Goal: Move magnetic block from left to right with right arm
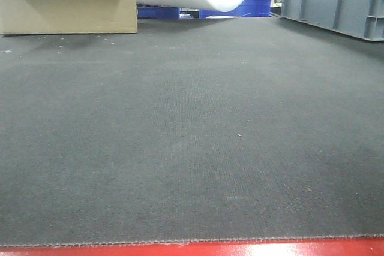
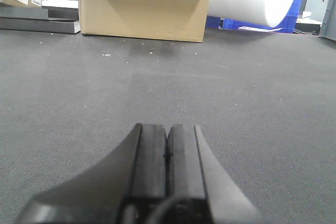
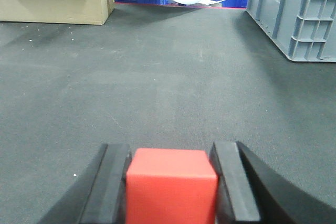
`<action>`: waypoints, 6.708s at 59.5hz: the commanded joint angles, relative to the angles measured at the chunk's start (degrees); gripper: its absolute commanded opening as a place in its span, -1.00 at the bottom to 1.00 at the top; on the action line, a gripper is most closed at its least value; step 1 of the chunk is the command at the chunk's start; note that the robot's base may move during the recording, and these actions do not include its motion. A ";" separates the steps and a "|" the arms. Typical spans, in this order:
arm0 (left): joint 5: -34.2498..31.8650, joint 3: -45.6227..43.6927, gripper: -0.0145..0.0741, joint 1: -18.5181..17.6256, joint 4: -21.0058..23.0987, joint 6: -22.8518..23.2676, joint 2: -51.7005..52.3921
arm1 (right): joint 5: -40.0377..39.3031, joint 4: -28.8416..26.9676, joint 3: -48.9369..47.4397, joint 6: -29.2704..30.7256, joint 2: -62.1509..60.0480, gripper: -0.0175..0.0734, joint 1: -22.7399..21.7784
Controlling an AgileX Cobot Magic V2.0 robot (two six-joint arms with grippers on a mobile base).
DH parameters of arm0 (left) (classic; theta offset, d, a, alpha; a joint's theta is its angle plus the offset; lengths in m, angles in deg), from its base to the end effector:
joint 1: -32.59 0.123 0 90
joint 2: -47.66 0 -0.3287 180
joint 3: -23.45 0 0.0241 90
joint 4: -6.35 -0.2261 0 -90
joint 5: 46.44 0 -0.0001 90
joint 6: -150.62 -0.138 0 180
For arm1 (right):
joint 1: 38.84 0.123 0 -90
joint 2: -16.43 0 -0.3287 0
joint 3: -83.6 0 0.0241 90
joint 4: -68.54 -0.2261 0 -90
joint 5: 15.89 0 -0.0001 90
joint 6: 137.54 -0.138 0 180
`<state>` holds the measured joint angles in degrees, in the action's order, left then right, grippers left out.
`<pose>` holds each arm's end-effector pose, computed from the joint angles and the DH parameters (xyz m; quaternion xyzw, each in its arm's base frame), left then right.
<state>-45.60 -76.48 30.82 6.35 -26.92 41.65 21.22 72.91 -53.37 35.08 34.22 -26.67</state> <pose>0.0348 -0.0011 0.2042 -0.0041 0.6878 -0.0268 0.7254 0.0104 -0.0043 0.3358 -0.0393 0.7528 0.0746 0.6529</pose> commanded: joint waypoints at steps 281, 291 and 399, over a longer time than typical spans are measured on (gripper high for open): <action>-5.16 0.59 -0.94 -0.25 0.00 0.25 0.78 | -17.18 -18.42 7.06 12.98 0.32 -0.49 14.56; -5.16 0.59 -0.94 -0.25 0.00 0.25 0.78 | -17.55 -12.55 7.61 11.93 0.14 -0.49 7.77; -5.16 0.59 -0.94 -0.25 0.00 0.25 0.78 | -37.73 -10.38 36.66 10.57 -12.69 -0.49 -14.64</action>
<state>-45.60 -76.48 30.82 6.35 -26.92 41.65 -11.67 62.06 -16.40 45.51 22.66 -40.92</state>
